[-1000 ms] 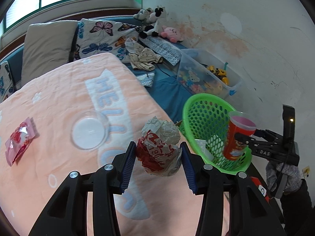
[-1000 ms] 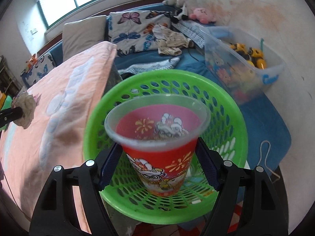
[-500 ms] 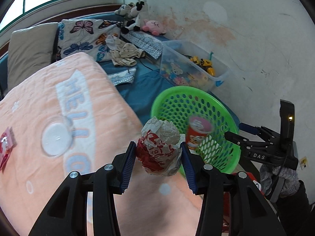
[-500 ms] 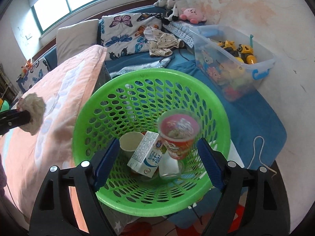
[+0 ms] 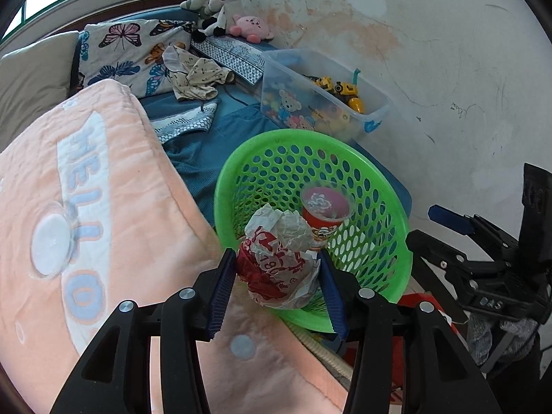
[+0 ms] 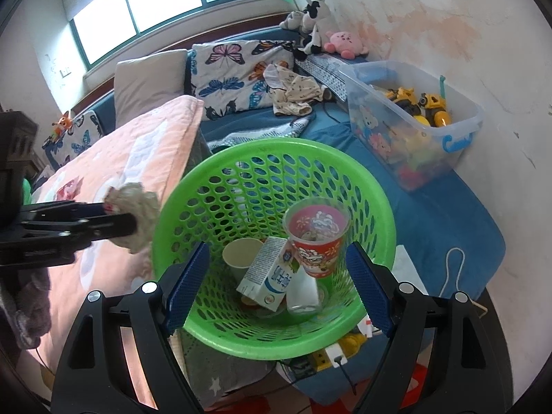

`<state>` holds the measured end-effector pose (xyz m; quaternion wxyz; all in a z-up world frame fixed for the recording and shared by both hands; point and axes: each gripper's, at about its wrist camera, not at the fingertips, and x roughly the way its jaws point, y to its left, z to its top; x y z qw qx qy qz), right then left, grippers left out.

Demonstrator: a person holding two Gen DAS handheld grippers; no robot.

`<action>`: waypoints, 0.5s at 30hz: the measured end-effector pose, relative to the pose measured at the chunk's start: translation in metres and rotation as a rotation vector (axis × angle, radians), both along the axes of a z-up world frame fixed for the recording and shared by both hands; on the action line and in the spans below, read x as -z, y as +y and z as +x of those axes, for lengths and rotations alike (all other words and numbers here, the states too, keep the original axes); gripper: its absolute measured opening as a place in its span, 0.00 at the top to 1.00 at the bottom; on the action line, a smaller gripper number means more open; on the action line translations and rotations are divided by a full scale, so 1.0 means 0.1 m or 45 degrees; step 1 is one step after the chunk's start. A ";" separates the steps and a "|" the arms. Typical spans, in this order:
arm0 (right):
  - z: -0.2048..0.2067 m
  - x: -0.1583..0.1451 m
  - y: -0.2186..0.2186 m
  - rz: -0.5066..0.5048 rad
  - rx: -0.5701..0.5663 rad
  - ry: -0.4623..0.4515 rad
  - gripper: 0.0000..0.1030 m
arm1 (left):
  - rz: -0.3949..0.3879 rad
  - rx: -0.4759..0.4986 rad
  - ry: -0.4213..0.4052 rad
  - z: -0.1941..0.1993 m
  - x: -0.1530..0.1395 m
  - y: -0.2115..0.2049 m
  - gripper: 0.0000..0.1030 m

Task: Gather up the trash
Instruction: 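Open the right tool to drop the red cup while the left tool releases the wrapper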

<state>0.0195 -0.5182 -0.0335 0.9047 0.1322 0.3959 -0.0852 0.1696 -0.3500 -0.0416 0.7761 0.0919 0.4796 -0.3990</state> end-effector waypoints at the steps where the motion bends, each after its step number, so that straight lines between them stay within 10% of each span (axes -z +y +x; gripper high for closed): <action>1: 0.00 -0.01 0.01 -0.003 -0.003 -0.004 0.21 | -0.002 -0.002 0.003 0.01 0.01 -0.01 0.55; 15: -0.03 -0.08 0.10 0.000 -0.020 -0.027 0.21 | -0.040 -0.022 0.034 0.01 0.03 0.10 0.38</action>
